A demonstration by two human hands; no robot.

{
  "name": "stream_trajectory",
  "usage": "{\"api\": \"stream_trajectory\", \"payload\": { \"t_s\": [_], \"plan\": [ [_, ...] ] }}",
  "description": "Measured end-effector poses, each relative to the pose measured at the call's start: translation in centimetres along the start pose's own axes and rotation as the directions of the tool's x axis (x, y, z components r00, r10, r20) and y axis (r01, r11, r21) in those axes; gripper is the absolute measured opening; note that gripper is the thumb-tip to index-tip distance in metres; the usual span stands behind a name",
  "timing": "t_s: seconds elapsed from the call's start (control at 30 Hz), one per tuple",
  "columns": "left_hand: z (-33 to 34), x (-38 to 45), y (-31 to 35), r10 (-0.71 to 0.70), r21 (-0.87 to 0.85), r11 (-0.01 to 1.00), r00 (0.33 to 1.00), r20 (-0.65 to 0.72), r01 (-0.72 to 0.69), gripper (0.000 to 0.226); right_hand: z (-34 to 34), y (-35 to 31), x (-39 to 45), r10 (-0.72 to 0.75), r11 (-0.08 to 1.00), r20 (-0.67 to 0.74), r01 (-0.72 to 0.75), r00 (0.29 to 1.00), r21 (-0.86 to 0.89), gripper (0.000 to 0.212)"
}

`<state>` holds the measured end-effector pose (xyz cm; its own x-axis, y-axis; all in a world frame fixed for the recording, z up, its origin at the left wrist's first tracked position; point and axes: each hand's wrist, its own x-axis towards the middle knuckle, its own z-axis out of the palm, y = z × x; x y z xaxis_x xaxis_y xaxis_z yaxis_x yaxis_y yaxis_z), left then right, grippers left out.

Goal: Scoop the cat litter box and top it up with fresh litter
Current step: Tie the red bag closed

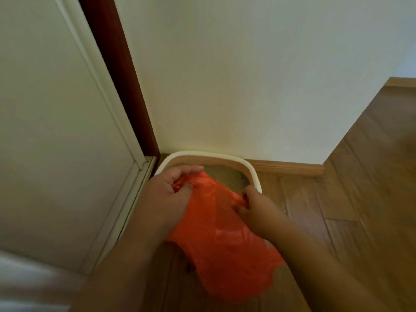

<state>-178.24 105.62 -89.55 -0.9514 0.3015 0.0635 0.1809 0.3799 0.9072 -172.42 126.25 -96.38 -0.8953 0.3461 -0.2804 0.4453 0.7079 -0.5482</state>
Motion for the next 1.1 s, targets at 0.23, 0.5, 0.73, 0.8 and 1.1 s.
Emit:
{"api": "stream_trajectory", "payload": {
  "t_s": [0.23, 0.5, 0.73, 0.8, 1.1],
  "plan": [
    [-0.4, 1.3, -0.9, 0.010, -0.040, 0.999, 0.992, -0.127, -0.015, 0.041, -0.9, 2.7, 1.0, 0.130, 0.911, 0.151, -0.058, 0.980, -0.407, 0.028],
    [-1.2, 2.8, -1.6, -0.028, 0.048, 0.998, 0.980, -0.197, 0.038, 0.023, -1.3, 3.4, 2.8, 0.244, 0.945, 0.127, -0.206, 0.961, -0.253, 0.033],
    [-1.5, 3.6, -2.1, -0.051, 0.363, 0.928, 0.993, -0.105, 0.086, 0.017, -3.2, 2.0, 2.2, 0.061, 0.995, -0.082, -0.067, 0.995, -0.073, 0.019],
    [-1.2, 3.4, -2.0, -0.090, 0.363, 0.926, 0.995, -0.046, 0.101, 0.018, -3.7, 1.7, 2.4, 0.003, 1.000, -0.179, 0.002, 0.984, 0.028, 0.027],
    [-1.1, 3.5, -1.4, -0.185, 0.437, 0.895, 0.966, 0.180, 0.090, 0.076, -4.1, -0.3, 3.1, 0.176, 0.743, -0.165, -0.021, 0.970, 0.669, 0.044]
  ]
}}
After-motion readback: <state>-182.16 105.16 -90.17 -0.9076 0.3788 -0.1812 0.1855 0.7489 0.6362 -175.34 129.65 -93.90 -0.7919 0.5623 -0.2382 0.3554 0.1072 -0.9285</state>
